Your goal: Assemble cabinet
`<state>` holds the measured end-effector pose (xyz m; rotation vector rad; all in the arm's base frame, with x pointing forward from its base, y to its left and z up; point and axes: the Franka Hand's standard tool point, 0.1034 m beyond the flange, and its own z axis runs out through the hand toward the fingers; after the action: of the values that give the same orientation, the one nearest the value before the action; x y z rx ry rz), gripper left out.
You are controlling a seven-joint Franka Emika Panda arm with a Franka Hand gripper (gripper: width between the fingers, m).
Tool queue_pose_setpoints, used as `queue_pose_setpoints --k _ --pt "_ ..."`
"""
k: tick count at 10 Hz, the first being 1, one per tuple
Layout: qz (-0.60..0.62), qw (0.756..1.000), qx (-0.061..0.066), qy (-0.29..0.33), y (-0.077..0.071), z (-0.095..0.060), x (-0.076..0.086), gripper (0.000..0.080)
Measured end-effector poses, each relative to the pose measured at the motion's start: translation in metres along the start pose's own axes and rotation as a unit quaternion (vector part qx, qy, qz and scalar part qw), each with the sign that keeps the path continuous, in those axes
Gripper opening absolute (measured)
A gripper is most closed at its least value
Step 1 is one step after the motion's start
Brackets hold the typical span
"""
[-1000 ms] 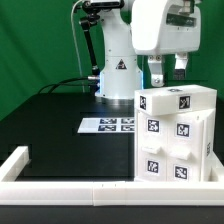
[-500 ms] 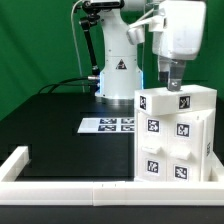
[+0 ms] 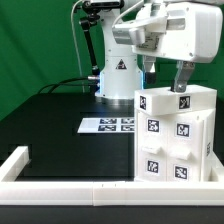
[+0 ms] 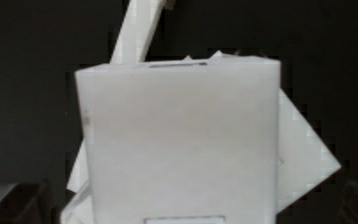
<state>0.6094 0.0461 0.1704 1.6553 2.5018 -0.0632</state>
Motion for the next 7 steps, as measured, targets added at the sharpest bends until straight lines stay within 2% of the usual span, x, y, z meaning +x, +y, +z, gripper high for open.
queue_pose_setpoints --k 3,7 --pt "-0.032 0.999 0.006 -0.007 -0.001 0.005 0.002 0.0797" --pt "0.021 1.000 0.012 -0.008 0.003 0.016 0.005 0.0797"
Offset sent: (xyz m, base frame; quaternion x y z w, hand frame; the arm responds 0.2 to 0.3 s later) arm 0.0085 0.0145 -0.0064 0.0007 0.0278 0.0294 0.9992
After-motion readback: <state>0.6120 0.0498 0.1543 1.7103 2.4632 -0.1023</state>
